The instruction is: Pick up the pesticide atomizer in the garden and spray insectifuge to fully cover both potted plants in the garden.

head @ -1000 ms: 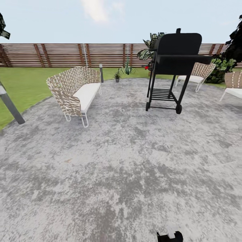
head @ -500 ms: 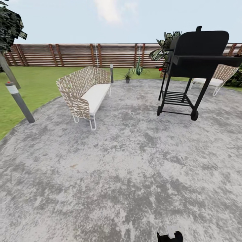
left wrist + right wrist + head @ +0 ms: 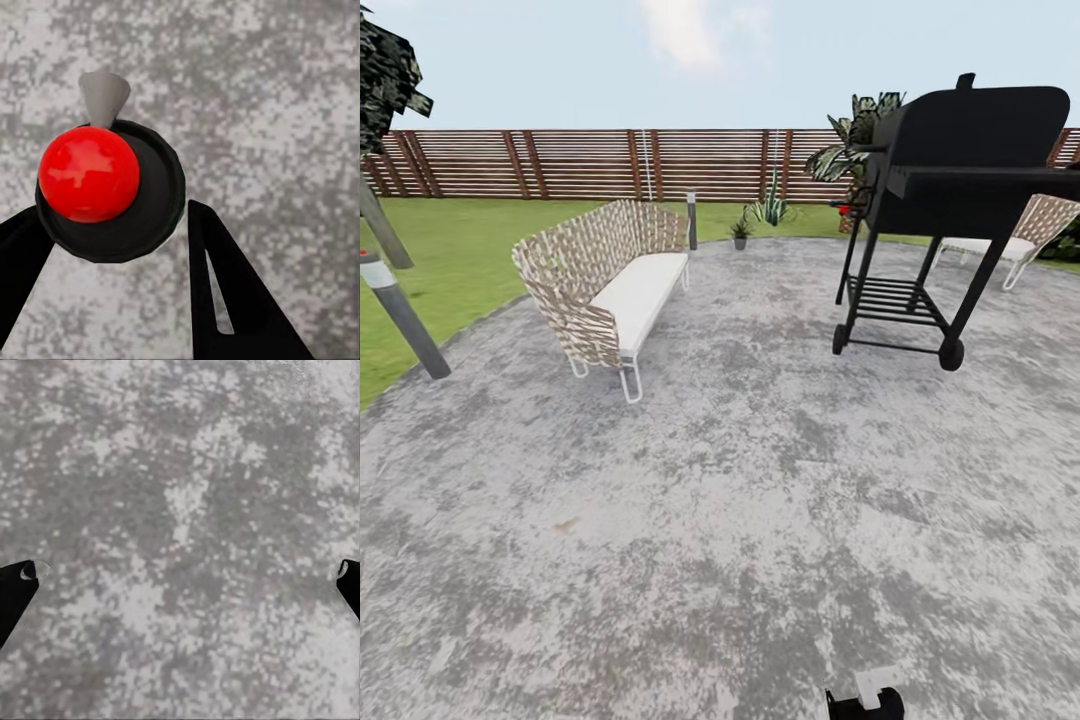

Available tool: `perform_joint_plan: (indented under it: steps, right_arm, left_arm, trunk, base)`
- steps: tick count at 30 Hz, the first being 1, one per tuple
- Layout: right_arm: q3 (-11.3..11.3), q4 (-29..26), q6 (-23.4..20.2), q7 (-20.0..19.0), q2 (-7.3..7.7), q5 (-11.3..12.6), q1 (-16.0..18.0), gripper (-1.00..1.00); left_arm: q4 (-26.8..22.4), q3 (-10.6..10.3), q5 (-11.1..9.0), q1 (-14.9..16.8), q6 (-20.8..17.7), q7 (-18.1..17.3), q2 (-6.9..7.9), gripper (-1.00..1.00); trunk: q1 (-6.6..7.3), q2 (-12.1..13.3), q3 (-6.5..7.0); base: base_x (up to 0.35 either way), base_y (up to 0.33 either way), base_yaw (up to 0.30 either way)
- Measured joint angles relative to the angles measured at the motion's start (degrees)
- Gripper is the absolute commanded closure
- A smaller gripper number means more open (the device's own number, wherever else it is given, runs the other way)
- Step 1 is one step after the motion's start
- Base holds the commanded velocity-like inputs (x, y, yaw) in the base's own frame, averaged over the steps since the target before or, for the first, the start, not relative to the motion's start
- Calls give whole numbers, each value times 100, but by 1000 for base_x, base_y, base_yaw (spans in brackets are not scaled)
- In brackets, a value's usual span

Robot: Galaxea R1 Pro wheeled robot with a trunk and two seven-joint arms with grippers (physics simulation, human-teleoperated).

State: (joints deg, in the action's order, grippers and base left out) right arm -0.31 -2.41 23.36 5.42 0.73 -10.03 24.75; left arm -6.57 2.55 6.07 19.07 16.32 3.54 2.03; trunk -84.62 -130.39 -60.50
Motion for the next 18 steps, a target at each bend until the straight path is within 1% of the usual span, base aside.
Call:
perform_joint_plan:
  steps: [7,18]
  right_arm:
    - [6,-25,8,-3,-18,-5,2,-100]
    - [-8,-12,0,13,23,2,4,-100]
  left_arm:
    - [0,0,0,-2,0,0,0,100]
    - [2,0,0,2,0,0,0,100]
  trunk:
    - [0,0,0]
    - [0,0,0]
  base:
    - [339,0,0]
    - [339,0,0]
